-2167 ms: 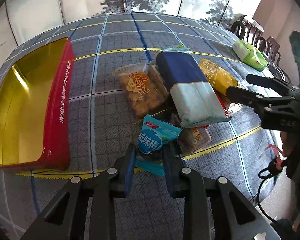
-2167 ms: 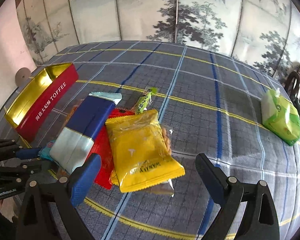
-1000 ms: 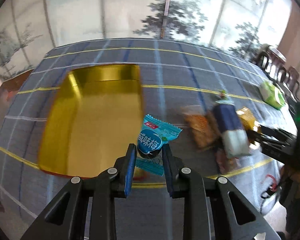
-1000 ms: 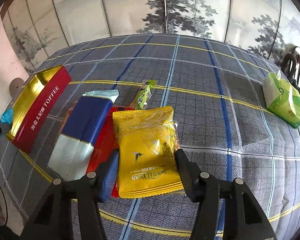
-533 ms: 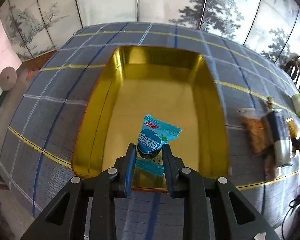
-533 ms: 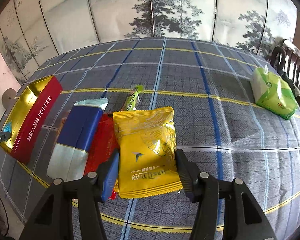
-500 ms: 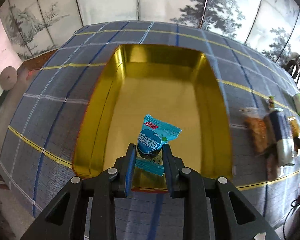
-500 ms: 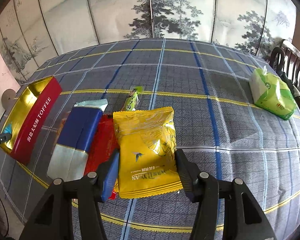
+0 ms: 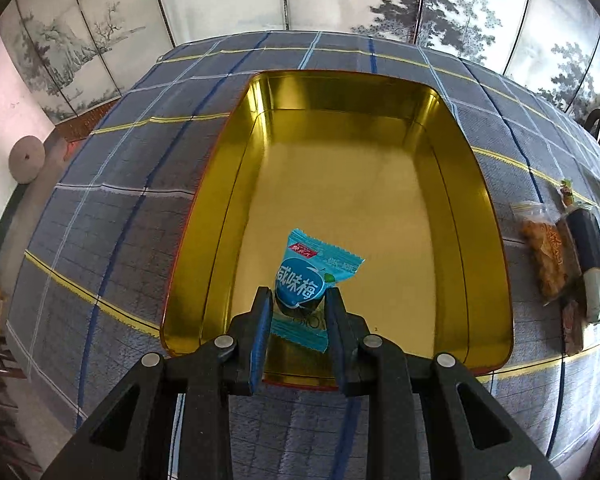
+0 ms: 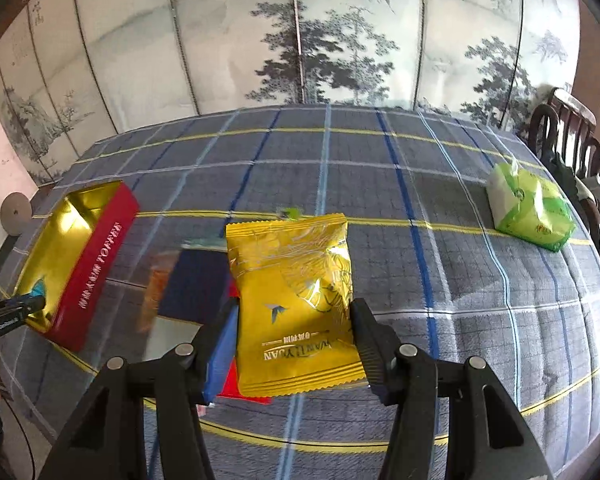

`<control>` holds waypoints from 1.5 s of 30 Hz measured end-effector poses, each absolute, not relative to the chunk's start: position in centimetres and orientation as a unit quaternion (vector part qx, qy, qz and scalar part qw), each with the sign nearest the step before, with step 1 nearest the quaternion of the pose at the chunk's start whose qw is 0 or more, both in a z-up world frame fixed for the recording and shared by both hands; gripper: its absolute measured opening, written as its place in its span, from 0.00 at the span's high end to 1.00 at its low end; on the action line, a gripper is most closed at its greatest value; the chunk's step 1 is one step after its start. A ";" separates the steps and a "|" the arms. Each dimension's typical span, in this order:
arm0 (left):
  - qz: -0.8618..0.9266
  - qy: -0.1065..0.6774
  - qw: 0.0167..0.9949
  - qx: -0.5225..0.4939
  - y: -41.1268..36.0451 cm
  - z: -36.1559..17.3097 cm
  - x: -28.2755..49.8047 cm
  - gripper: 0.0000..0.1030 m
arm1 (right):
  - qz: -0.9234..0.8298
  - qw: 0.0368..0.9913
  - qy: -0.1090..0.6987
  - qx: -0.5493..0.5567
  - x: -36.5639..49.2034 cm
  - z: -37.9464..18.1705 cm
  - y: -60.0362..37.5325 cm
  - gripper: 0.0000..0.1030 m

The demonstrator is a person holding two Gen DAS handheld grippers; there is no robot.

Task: Organize snacks
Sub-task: 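Carry the blue candy with the left gripper over the gold tin, then release the blue candy with the left gripper while the right gripper drops the yellow bag into the tin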

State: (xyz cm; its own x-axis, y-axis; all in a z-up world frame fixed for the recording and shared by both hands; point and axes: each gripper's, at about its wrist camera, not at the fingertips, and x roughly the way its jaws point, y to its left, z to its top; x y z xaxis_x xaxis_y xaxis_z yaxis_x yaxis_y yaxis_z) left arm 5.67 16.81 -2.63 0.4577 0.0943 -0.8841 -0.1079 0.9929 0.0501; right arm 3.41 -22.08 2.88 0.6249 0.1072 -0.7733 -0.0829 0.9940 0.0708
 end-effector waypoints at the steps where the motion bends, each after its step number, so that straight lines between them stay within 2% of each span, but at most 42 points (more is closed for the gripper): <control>1: 0.061 0.517 0.854 -0.004 16.8 -2.6 5.7 0.76 | 0.056 0.902 0.428 0.013 3.4 3.1 -21.8 0.46; 8: 0.062 0.516 0.854 0.001 16.7 -2.5 5.6 0.73 | 0.083 0.906 0.414 -0.004 3.0 4.2 -18.7 0.46; 15: 0.060 0.503 0.862 0.008 16.5 -1.9 5.3 0.53 | 0.109 0.904 0.413 -0.010 2.9 4.4 -16.2 0.46; 30: 0.103 0.457 0.882 -0.058 20.7 2.3 1.7 0.34 | 0.198 0.884 0.424 -0.012 3.6 4.4 -6.6 0.46; 45: 0.159 0.454 0.874 -0.072 25.2 2.7 -1.8 0.30 | 0.229 0.866 0.442 -0.055 4.3 2.8 3.4 0.46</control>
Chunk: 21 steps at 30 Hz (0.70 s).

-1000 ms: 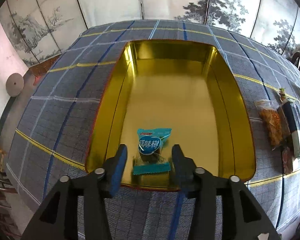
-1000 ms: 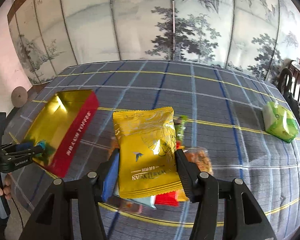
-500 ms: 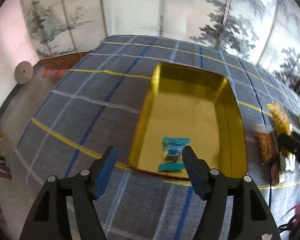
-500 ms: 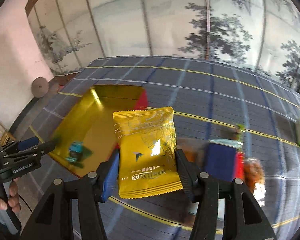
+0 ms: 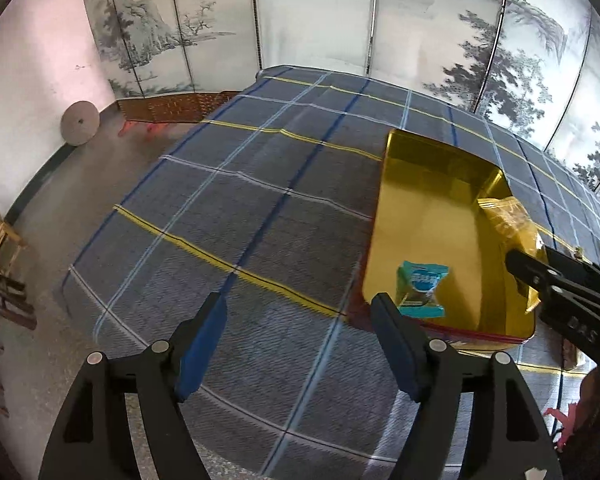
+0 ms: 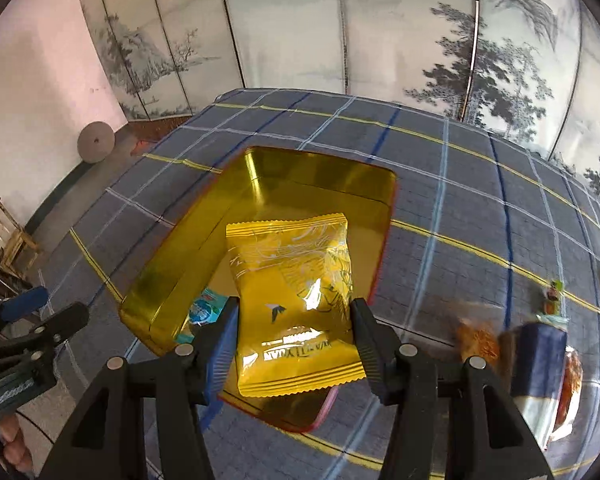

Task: Organize snacks
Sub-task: 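Release the blue candy with the left gripper while the right gripper drops the yellow bag into the tin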

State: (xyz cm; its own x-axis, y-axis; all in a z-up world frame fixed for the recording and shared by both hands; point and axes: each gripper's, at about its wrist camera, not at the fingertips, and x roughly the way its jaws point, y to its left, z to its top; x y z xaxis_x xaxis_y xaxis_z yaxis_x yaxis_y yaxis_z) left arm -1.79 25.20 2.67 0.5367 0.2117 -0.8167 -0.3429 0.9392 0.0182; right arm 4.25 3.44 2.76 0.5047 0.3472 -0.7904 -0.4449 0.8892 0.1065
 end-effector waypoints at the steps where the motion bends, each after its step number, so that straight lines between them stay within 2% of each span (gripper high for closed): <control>1: 0.162 0.455 0.873 -0.071 25.3 2.7 -1.8 0.30 | 0.225 0.866 0.442 -0.059 4.4 2.6 3.8 0.46; 21: 0.185 0.472 0.857 -0.090 27.4 1.5 -2.8 0.29 | 0.230 0.852 0.460 -0.097 4.5 -0.4 6.6 0.46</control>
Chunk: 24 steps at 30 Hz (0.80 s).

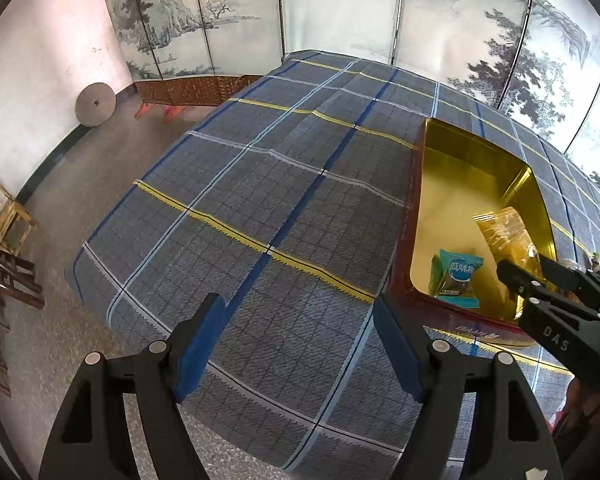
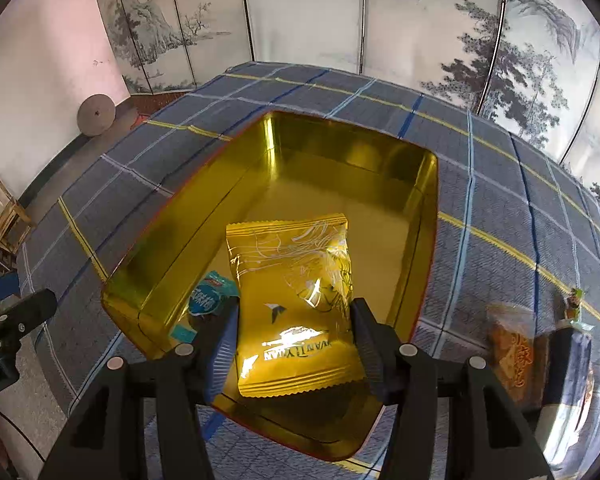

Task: Organize snacks
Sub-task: 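Release the blue candy with the left gripper while the right gripper drops the yellow bag into the tin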

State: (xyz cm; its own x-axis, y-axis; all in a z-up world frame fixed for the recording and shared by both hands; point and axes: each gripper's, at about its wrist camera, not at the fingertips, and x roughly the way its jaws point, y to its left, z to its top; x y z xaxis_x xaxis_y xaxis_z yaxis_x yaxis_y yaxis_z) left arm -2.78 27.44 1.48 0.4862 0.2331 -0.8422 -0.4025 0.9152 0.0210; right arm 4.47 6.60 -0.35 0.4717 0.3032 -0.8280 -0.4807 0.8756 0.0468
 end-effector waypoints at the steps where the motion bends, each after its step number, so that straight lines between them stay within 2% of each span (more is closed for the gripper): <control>1: 0.185 0.472 0.857 -0.090 27.4 1.5 -2.8 0.29 | 0.230 0.852 0.461 -0.096 4.5 -0.5 6.6 0.46; 15: 0.181 0.475 0.856 -0.090 27.2 1.4 -2.9 0.29 | 0.243 0.844 0.467 -0.102 4.0 -0.9 7.0 0.45; 24: 0.166 0.468 0.863 -0.088 25.1 2.3 -2.5 0.29 | 0.260 0.850 0.452 -0.073 2.8 1.4 4.3 0.45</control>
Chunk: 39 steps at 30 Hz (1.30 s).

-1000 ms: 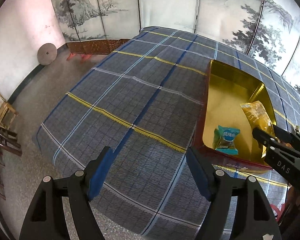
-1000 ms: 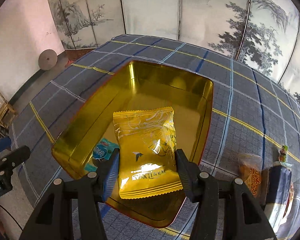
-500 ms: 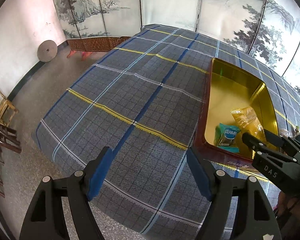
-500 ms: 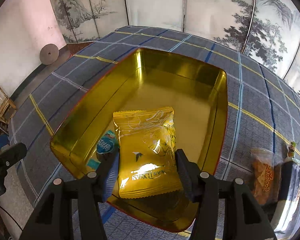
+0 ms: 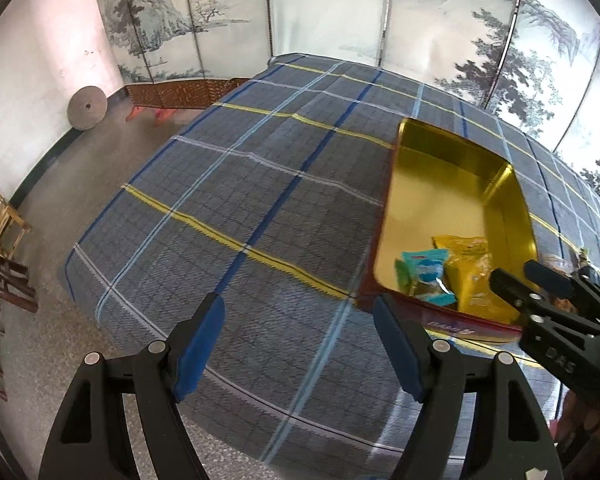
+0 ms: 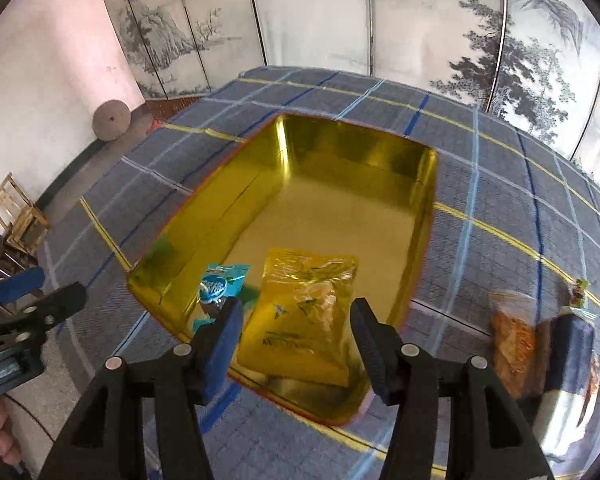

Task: Organize snacks
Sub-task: 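Release the blue candy with the left gripper while the right gripper drops the yellow bag into the tin, then grasp the clear peanut snack bag with the right gripper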

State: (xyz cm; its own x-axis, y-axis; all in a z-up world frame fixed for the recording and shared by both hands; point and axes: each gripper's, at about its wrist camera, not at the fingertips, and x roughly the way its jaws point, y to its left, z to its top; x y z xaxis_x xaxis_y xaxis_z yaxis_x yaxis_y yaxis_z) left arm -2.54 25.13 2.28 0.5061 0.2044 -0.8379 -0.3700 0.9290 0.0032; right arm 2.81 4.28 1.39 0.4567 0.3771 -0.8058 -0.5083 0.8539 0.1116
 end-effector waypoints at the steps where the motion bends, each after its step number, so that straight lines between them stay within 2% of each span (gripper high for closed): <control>1: 0.162 0.468 0.865 -0.087 24.6 2.4 -2.4 0.29 | 0.259 0.853 0.447 -0.071 2.6 1.8 3.7 0.45; 11: 0.096 0.472 0.875 -0.049 17.5 2.7 -0.5 0.28 | 0.185 0.891 0.410 -0.057 2.4 4.8 -8.1 0.45; 21: 0.035 0.481 0.876 -0.002 9.4 2.6 1.4 0.25 | 0.081 0.889 0.448 -0.035 4.4 1.7 -21.7 0.45; 39: -0.019 0.497 0.867 0.029 0.0 1.1 4.3 0.23 | 0.105 0.876 0.470 -0.016 6.7 -4.1 -25.1 0.45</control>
State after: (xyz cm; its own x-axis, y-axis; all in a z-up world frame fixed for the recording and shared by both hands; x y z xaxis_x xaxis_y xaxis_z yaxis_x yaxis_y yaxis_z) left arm 4.31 0.00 1.11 0.5053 -0.0050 -0.8629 0.0620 0.9976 0.0305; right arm 6.71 -25.11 -4.06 0.5354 0.1687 -0.8276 -0.1989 0.9775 0.0706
